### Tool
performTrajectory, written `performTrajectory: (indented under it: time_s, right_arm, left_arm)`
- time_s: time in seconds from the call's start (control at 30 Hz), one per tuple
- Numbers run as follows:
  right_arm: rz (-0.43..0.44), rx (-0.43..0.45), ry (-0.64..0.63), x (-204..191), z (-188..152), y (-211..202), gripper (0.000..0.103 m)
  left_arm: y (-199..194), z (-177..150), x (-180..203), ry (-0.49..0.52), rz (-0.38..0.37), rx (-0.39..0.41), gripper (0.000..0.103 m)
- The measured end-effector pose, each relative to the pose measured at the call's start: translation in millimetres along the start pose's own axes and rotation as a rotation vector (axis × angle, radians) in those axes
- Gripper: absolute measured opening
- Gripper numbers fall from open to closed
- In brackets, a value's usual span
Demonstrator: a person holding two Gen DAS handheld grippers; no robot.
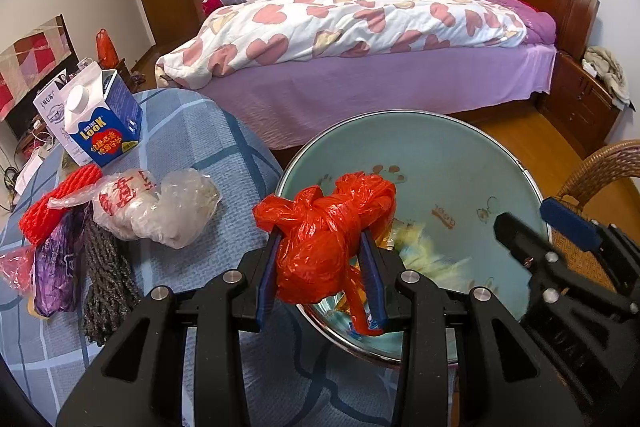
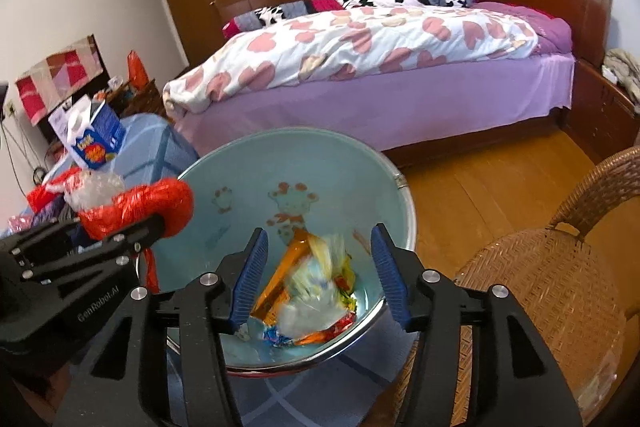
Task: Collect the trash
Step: 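Open the right tool to drop the yellow-white bag while the left tool drops the red bag into the bucket, then grasp the black braided rope bundle with the left tool and lift it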
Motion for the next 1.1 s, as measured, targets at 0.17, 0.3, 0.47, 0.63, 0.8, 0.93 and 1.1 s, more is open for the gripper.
performTrajectory:
  time_s: [0.17,0.3,0.47,0.63,0.8,0.93,1.1]
  right_arm:
    - [-0.043,0.018,0.049,12.9,4.9,-4.9,0.056]
    - [-0.061,0.025,0.080,21.0,6.4,-7.8,0.059]
    - [-0.080,0.045,0.107,28.9,9.1,-14.3,0.065]
    - [-0.079,0.051,0.107,26.6,7.7,-18.4,0.070]
    - [-0.176,0.060,-0.019,14.7,9.8,-23.8,0.079]
    - [-0.302,0.116,-0.104,8.0,13.4,-36.7,0.093]
    - [-0.267,0.098,-0.083,3.6,11.6,-38.4,0.093]
  left_arm:
    - [-0.8,-0.1,0.3,0.001,0.002,0.001,0.039]
    - [-2.6,1.0,1.2,0.002,0.002,0.006,0.047]
    - [-16.2,3.8,1.4,0.003,0.010,0.031,0.062]
    - [-31.9,7.0,-6.5,-0.006,0.041,0.063,0.074]
    - [-42.3,5.5,-16.2,-0.019,0.063,0.075,0.076]
    - [-52.3,1.6,-27.6,-0.043,0.068,0.089,0.077]
    - [-60.5,-5.2,-49.8,-0.089,0.085,0.094,0.078]
Point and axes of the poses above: each gripper's, at about its wrist camera, not at the fingertips, and y roughly the way its jaws point, x to its right, z to its top, the point moved 10 cm from there along y, roughly the way its jaws point, and after that the axes turned 2 degrees about y, right-handed, at the moved point
